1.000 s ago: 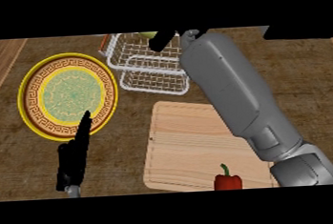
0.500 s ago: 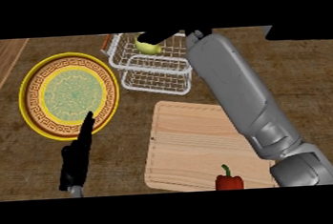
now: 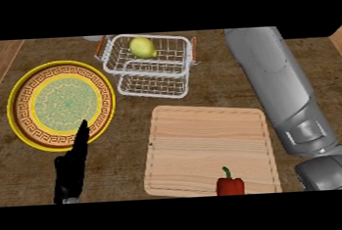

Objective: Pick the lemon from the cutting board and place it in the tiered basket

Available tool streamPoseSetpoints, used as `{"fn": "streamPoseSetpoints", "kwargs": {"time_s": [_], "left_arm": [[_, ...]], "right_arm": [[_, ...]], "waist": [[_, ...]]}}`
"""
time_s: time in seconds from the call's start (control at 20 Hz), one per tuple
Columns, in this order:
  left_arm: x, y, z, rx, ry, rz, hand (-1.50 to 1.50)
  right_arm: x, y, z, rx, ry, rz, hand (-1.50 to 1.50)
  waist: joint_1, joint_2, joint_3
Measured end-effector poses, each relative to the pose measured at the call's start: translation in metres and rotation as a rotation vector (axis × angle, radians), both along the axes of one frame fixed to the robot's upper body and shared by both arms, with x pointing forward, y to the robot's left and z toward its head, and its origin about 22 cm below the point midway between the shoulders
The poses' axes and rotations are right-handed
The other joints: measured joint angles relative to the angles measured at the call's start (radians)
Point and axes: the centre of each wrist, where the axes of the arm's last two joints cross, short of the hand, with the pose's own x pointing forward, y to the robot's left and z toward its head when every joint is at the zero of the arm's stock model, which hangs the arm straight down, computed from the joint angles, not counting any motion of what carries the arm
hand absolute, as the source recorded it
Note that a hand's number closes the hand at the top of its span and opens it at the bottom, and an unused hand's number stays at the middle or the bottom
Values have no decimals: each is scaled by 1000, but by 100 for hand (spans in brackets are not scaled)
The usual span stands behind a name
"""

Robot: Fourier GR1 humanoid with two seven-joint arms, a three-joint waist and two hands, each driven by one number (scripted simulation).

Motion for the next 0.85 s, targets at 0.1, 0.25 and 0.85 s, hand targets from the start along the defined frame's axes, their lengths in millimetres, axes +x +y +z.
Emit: {"fn": "streamPoseSetpoints", "kwargs": {"time_s": [0.1,0.25,0.85], "left_arm": [[-2,3,1,-5,0,7,0],[-3,7,2,-6,11,24,0],[-10,9,-2,-12,13,48,0]], "right_arm": [[0,-25,4,22,-2,-66,-150],[-5,-68,7,61,10,-125,-150],[-102,-264,8,82,26,-137,-150]], "waist": [[-9,-3,0],[-26,-7,1],[-48,-10,2]]}}
